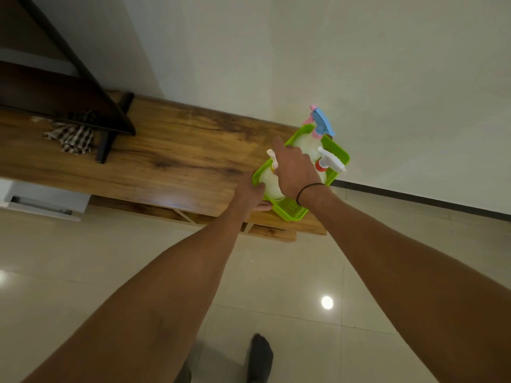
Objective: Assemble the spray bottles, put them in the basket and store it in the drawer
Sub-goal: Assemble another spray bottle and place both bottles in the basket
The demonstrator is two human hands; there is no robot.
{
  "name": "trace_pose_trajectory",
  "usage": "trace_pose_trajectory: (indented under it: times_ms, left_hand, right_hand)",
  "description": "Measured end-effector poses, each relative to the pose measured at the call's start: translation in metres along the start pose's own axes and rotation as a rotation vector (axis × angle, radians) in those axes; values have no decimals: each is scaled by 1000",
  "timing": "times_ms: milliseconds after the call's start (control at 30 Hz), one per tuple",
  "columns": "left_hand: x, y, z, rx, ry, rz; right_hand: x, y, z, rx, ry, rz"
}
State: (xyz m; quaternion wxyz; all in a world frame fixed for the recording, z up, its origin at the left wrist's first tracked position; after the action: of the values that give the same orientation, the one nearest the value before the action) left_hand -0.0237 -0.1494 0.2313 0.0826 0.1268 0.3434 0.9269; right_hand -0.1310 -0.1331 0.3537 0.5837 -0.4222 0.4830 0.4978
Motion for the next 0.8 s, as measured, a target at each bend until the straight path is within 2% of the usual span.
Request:
trace_pose_trajectory:
  times_ms: [133, 367, 533, 800]
  left_hand:
    - [1, 0, 2, -17, 17, 61]
    - [0, -1, 7, 70, 55, 51]
    - [-11, -2, 17, 34, 149, 64]
    - [-57, 1, 18, 94, 283, 171]
  right_hand:
    - [6, 4, 3, 57, -27, -93]
    - [19, 11, 23, 91, -18, -191]
    - [25, 13, 48, 118, 53, -211]
    - [27, -19, 51, 110, 24, -219]
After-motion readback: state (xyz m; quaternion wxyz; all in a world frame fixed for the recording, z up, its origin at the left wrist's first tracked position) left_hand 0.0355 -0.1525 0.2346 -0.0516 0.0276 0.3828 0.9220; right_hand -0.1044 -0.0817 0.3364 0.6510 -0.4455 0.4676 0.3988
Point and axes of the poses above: each hand's wrist, its own z-axis away from the middle knuckle, its own x-axis out of the palm, y = z × x, the point moved 3 cm from there along -z, towards the middle knuckle, and after that the axes turned 12 degrees about z, right-handed, at the moved point
